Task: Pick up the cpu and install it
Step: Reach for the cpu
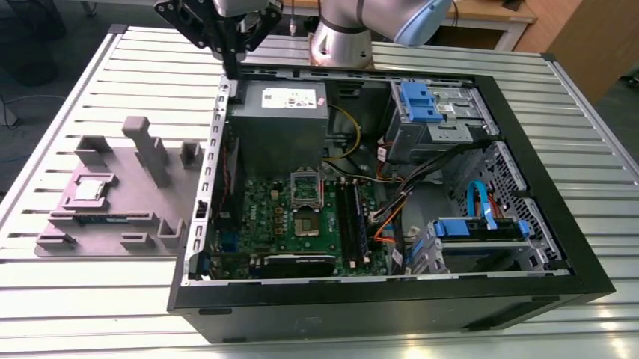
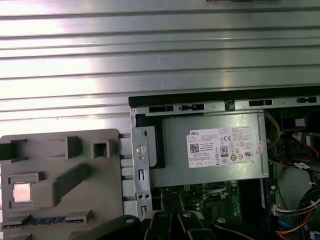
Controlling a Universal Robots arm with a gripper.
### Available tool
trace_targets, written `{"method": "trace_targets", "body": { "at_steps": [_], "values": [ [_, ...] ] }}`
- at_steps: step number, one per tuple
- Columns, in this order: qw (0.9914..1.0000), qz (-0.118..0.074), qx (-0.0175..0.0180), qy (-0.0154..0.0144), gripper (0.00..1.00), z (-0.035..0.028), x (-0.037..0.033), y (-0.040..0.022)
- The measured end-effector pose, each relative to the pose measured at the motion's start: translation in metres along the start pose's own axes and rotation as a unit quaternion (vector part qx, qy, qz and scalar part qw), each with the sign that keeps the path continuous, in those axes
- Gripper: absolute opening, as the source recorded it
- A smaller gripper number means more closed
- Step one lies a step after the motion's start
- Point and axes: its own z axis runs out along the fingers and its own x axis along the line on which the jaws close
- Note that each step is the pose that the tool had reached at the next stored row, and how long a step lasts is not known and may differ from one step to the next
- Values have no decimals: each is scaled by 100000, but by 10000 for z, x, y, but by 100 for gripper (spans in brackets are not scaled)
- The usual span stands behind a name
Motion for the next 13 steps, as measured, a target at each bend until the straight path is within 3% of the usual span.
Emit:
{"method": "trace_targets", "body": {
  "at_steps": [7, 13],
  "values": [
    [99999, -29, -40, -466, 11, 0, 135, -10],
    [99995, -47, -74, -947, 11, 2, 292, -20]
  ]
}}
